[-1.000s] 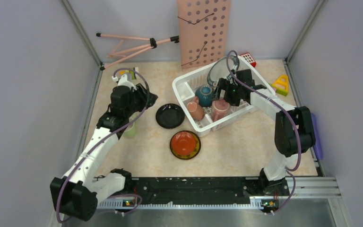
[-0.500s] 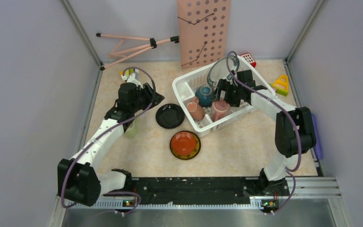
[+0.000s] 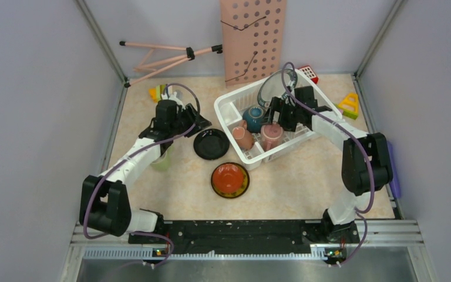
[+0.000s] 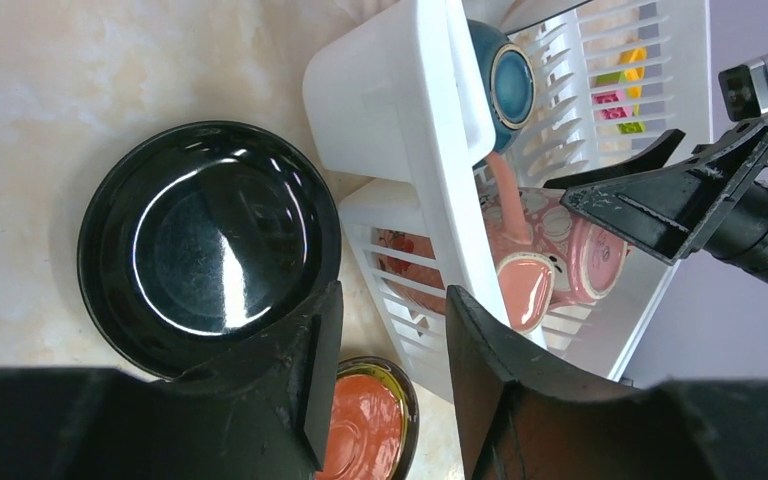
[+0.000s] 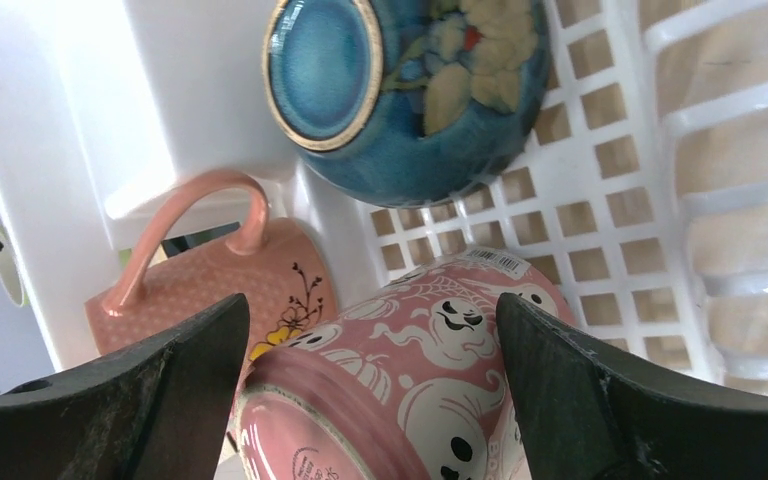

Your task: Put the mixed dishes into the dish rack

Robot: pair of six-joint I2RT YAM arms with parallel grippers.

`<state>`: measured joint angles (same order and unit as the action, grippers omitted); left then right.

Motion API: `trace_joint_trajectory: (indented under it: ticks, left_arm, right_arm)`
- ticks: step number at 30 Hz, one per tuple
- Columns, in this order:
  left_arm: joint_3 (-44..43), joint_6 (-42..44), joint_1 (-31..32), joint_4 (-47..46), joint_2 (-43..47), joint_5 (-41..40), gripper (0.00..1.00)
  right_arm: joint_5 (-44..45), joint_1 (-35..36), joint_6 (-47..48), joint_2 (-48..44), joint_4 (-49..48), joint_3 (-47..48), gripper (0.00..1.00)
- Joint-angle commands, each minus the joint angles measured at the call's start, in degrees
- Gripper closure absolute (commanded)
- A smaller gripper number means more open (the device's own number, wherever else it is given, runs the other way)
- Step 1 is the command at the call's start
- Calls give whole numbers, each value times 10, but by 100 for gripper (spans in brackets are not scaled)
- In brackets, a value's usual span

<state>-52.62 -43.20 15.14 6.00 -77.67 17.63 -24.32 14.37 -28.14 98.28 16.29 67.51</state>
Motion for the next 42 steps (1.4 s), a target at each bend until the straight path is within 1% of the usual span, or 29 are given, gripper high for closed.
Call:
trace_joint_trajectory:
  ticks: [1, 2, 3, 4, 6, 10, 13, 14, 16, 17, 20, 23, 25, 28, 31, 33, 35, 37, 40, 42]
  left_arm:
    - [-30, -1, -2, -34, -2, 14, 53]
    - [-32, 0, -2, -32, -3, 14, 52]
    - [-34, 2, -2, -31, -4, 14, 52]
    - [-36, 5, -2, -27, -3, 14, 51]
    - [-36, 11, -2, -21, 0, 12, 48]
    - [-37, 22, -2, -5, 9, 4, 40]
    - [-49, 40, -5, 30, 18, -11, 36]
    - [-50, 39, -6, 48, 24, -30, 33]
    - [-37, 36, -12, 54, 39, -52, 24]
    - [-25, 34, -17, 46, 48, -52, 22]
    - [-2, 31, -29, 39, 65, -41, 18]
    - [4, 40, -36, 68, 88, -46, 7]
    - [8, 47, -37, 96, 113, -72, 2]
    - [14, 54, -46, 137, 159, -108, 2]
    - [9, 46, -55, 189, 194, -145, 2]
    - [-14, 38, -57, 258, 198, -203, 2]
    - [-48, 50, -57, 327, 193, -240, 2]
    - [-63, 54, -57, 387, 193, -282, 2]
    - [-67, 37, -57, 436, 209, -336, 3]
    - [-68, 28, -57, 460, 215, -345, 4]
  right_arm:
    - [-55, 27, -18, 3, 2, 23, 8]
    - [-44, 27, -19, 3, 7, 31, 6]
    - [-24, 27, -17, 1, 16, 38, 2]
    - [4, 25, -16, -1, 25, 45, 1]
    - [40, 18, -17, -5, 31, 52, 1]
    - [64, 2, -17, -3, 43, 79, 1]
    - [118, 0, -10, -14, 71, 103, 1]
    - [141, 1, -11, -23, 78, 107, 1]
    - [186, 1, -12, -41, 92, 114, 1]
    - [205, 1, -11, -57, 95, 113, 1]
    - [271, -4, -17, -98, 101, 99, 1]
    - [351, -10, -41, -135, 123, 88, 1]
    - [383, -14, -62, -152, 159, 94, 1]
    - [404, -16, -55, -174, 206, 103, 1]
    - [416, -16, -27, -201, 218, 85, 1]
    - [411, -17, -16, -220, 215, 59, 1]
    - [419, -17, -16, -242, 212, 28, 1]
    - [426, -17, -22, -272, 208, -8, 1]
    - [412, -16, -35, -317, 195, -61, 1]
    - [407, -17, -47, -345, 192, -92, 1]
